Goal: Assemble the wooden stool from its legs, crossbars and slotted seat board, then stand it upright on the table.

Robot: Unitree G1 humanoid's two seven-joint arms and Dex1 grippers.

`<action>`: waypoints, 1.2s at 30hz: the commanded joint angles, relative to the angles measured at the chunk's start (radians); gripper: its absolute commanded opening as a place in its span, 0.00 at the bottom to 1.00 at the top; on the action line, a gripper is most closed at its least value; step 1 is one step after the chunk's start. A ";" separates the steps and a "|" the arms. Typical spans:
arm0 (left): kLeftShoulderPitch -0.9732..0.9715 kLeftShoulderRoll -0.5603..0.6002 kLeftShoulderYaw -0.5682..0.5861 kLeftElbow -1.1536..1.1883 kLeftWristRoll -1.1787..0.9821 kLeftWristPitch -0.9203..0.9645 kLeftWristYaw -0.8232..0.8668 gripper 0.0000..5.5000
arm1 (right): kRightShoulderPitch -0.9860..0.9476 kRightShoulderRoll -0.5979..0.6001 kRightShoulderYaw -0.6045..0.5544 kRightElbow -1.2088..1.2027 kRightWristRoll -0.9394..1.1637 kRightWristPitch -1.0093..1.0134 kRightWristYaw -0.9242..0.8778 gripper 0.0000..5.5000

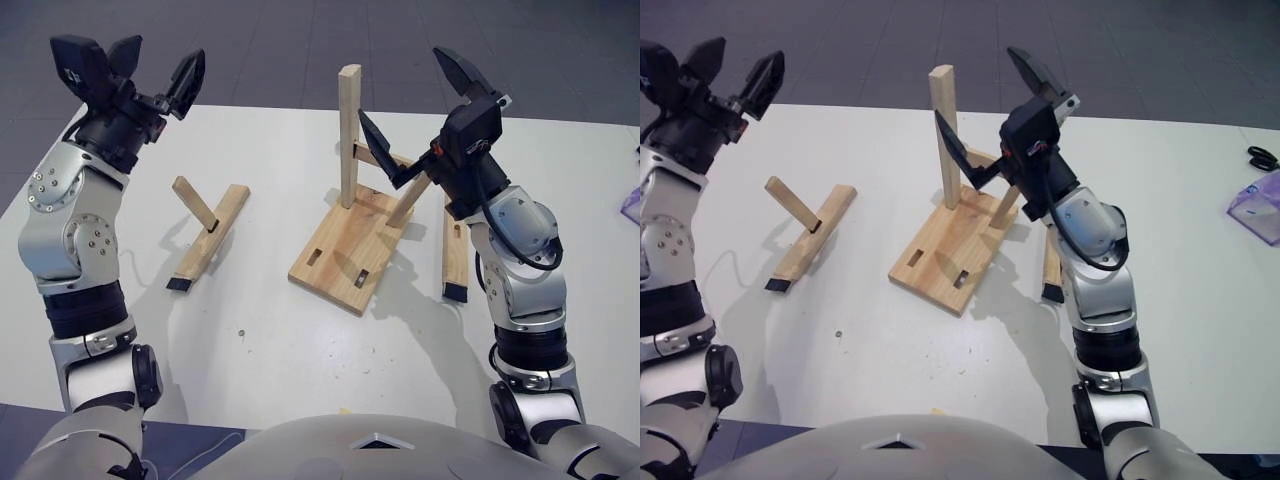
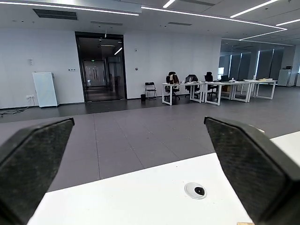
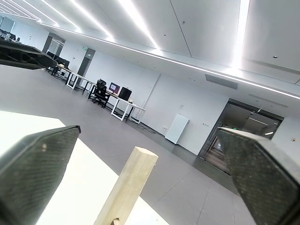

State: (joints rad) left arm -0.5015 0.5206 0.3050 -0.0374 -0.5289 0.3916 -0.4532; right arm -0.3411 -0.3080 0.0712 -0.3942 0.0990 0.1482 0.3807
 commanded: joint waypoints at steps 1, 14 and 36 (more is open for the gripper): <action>0.093 -0.045 -0.086 0.153 0.080 -0.036 -0.045 0.97 | -0.015 0.004 0.001 -0.001 -0.008 0.000 -0.005 0.98; 0.103 -0.054 -0.114 0.167 0.166 -0.113 0.004 0.97 | -0.005 0.004 0.003 -0.011 -0.002 0.012 -0.002 0.98; 0.125 -0.092 -0.182 0.292 0.328 -0.112 0.109 0.97 | -0.019 0.011 0.003 -0.013 0.000 0.026 -0.002 0.98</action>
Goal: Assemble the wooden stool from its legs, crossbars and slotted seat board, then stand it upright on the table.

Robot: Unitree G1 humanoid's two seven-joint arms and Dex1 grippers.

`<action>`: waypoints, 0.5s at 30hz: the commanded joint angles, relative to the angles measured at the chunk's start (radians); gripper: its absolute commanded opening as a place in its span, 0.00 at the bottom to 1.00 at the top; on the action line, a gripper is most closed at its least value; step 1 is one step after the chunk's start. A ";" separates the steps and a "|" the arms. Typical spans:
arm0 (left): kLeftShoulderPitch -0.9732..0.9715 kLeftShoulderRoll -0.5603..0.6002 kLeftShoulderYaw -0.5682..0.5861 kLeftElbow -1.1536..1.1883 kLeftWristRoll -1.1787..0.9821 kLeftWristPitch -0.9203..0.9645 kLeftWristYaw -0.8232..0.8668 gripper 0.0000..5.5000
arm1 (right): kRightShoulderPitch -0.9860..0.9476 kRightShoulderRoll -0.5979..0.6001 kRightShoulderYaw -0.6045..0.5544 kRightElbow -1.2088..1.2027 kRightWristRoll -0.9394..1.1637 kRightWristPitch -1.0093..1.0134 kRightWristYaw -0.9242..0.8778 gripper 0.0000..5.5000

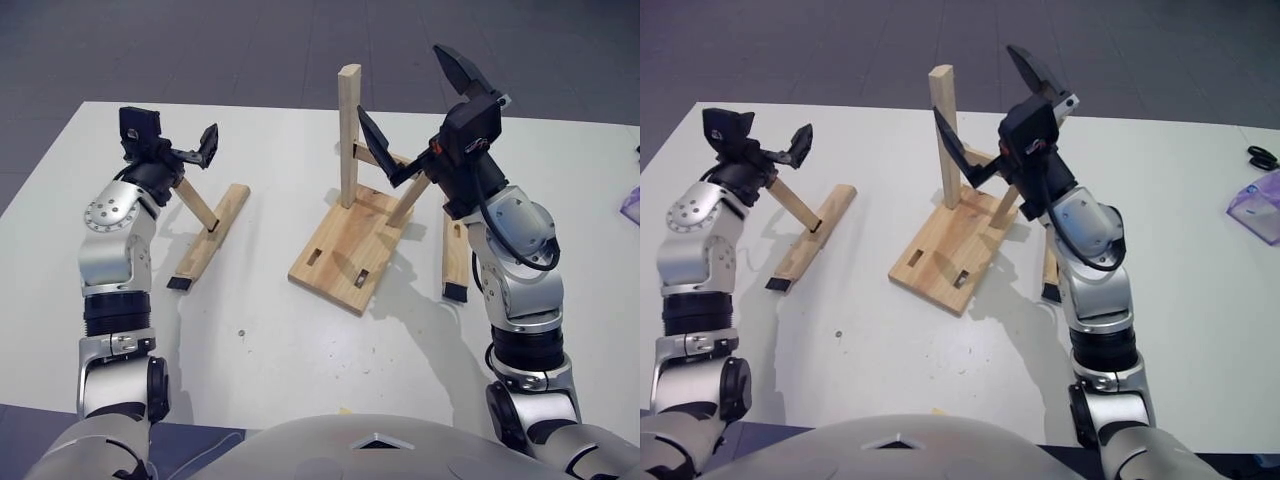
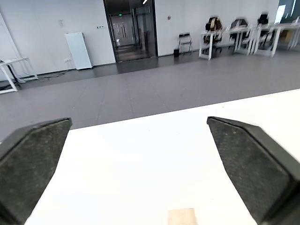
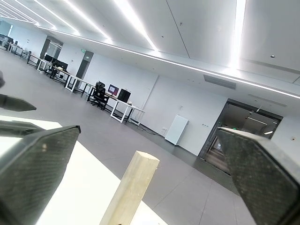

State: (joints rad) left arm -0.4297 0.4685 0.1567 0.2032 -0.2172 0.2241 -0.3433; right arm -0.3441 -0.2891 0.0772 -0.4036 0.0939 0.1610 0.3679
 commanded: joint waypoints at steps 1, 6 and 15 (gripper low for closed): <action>0.035 -0.038 -0.019 0.037 0.003 0.063 0.002 0.97 | -0.016 -0.009 -0.005 -0.003 0.006 0.015 0.011 0.98; -0.024 0.004 0.038 -0.067 -0.024 0.094 0.018 0.97 | -0.012 -0.004 -0.004 -0.004 0.003 0.013 0.011 0.98; 0.217 0.079 0.197 -0.561 -0.293 0.384 -0.098 0.97 | 0.023 -0.004 -0.009 -0.029 -0.009 0.013 -0.001 0.98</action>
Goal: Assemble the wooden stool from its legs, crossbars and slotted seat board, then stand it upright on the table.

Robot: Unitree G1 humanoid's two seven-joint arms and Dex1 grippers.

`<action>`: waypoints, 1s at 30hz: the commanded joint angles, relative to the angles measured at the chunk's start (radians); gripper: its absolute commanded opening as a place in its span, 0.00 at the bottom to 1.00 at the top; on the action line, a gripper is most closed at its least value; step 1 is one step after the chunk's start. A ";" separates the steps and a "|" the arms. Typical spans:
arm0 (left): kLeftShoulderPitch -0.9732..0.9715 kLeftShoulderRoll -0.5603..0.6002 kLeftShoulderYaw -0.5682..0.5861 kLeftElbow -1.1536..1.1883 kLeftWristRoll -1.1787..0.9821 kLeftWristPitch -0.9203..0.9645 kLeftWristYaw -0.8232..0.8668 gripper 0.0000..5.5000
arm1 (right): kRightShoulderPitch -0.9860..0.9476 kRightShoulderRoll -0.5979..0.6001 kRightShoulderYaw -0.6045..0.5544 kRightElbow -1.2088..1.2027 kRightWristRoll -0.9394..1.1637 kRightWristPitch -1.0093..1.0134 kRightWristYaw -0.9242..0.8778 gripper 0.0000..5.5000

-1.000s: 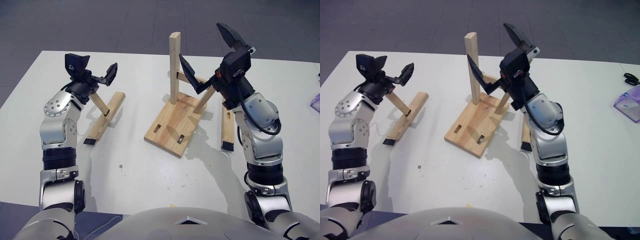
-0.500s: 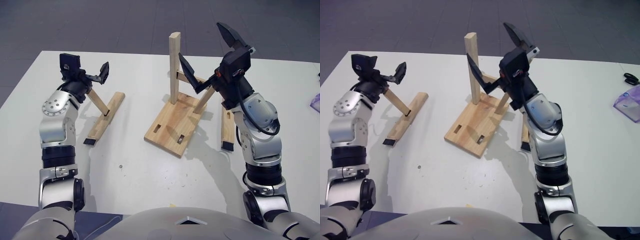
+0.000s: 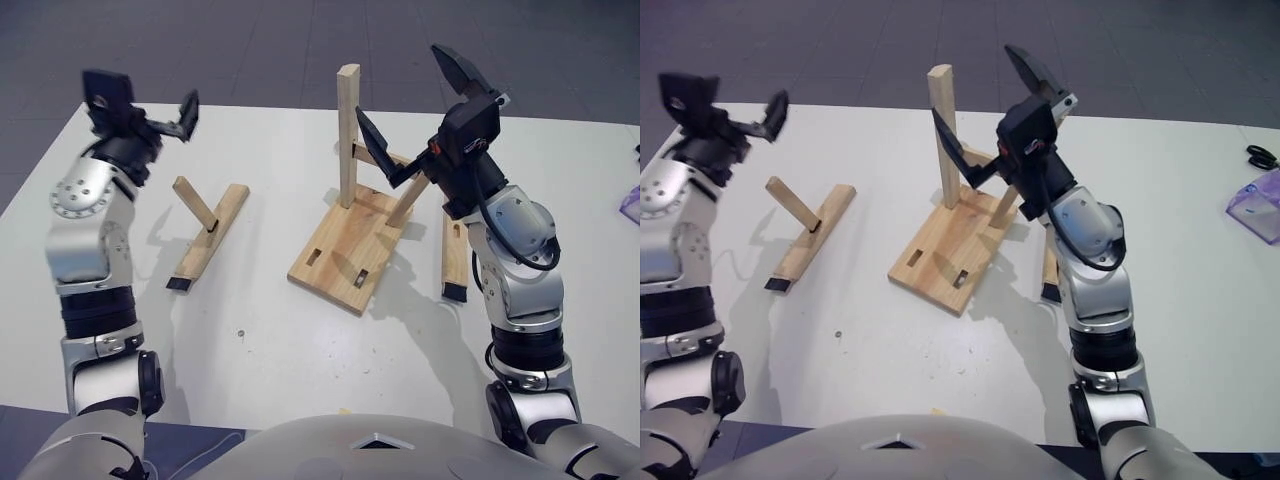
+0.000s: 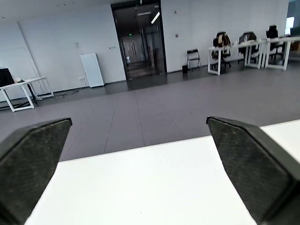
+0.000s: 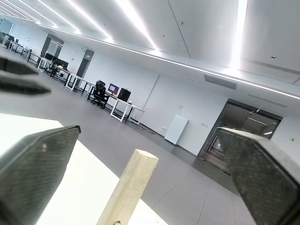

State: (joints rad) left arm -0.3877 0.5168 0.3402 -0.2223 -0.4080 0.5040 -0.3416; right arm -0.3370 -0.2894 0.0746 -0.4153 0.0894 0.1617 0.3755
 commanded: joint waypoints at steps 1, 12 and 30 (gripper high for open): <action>0.228 0.058 0.008 -0.164 -0.111 0.130 -0.128 0.97 | 0.018 -0.004 -0.007 -0.019 -0.004 0.013 -0.009 0.98; 0.445 0.127 -0.106 -0.065 0.032 0.143 -0.181 0.97 | 0.023 -0.012 -0.013 -0.018 -0.007 0.014 -0.007 0.98; 0.415 0.196 -0.252 0.145 0.168 0.144 -0.236 0.49 | 0.017 -0.012 -0.011 -0.025 -0.011 0.020 -0.007 0.98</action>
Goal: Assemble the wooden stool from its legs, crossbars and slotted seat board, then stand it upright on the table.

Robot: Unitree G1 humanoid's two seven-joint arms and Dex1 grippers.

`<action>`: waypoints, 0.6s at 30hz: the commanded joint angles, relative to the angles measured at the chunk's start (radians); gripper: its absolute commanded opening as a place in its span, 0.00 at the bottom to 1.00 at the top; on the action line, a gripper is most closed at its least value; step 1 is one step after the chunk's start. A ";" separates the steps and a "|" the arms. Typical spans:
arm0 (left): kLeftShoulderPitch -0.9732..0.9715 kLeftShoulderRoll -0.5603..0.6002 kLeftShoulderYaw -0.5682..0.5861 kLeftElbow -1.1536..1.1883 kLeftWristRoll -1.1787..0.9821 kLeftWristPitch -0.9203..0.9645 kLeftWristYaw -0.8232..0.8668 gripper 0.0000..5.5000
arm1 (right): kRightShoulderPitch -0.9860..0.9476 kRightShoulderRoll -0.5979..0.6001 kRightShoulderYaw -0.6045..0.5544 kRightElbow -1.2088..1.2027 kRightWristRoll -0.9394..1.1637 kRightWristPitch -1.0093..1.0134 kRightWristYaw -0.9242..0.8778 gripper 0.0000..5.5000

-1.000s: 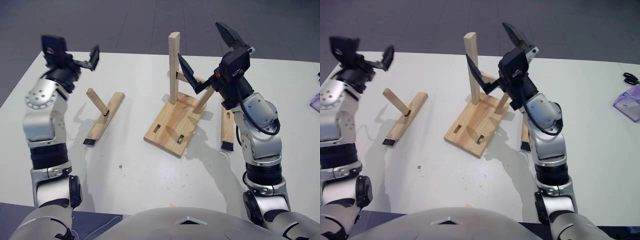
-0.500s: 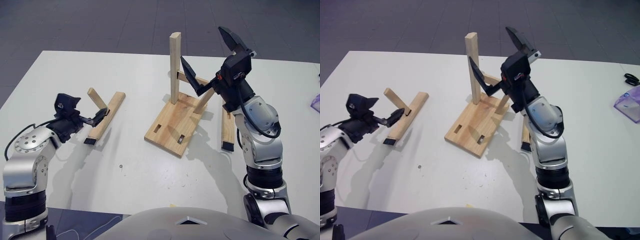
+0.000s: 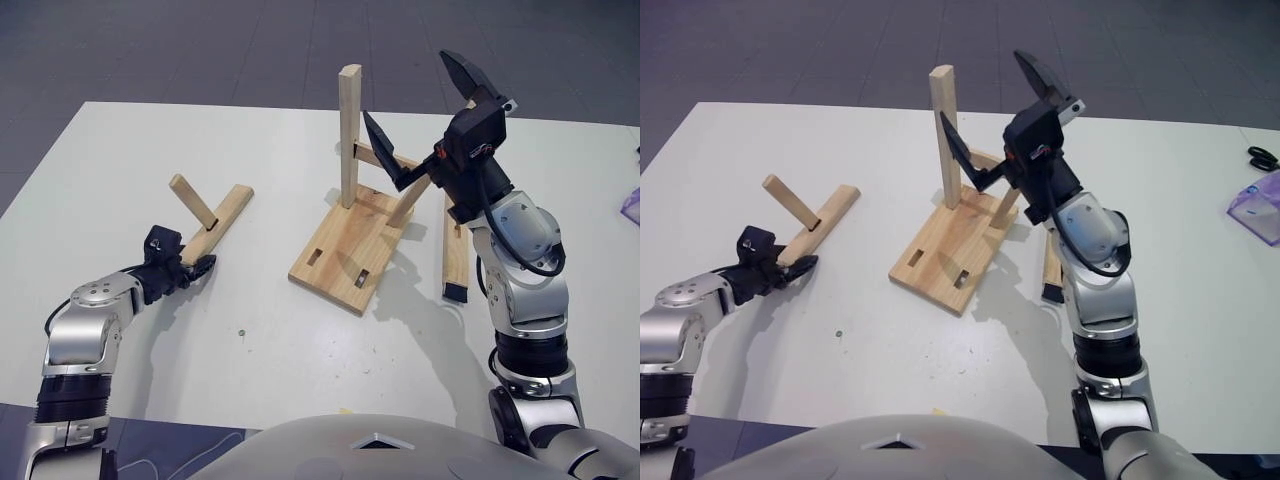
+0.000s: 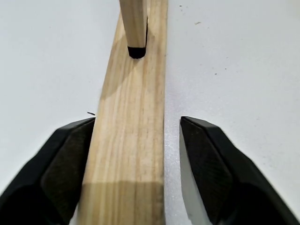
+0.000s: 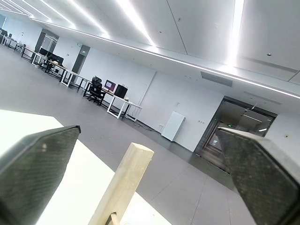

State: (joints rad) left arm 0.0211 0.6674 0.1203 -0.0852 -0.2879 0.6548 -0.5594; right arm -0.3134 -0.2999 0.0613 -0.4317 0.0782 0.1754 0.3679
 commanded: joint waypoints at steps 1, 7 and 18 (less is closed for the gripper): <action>0.003 0.050 -0.037 0.015 0.057 -0.013 -0.023 0.46 | -0.006 0.000 0.002 -0.009 0.000 0.007 -0.001 0.98; -0.014 0.016 -0.015 0.003 0.099 -0.111 0.023 0.38 | -0.008 0.001 -0.004 -0.002 0.000 0.004 -0.005 0.98; -0.406 -0.134 0.042 -0.319 0.004 -0.323 0.161 0.38 | -0.128 0.164 -0.239 0.004 0.623 0.485 -0.124 0.98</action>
State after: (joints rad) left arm -0.3361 0.5284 0.1900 -0.3202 -0.2390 0.3259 -0.3448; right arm -0.3979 -0.1873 -0.0787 -0.4230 0.4395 0.4603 0.3043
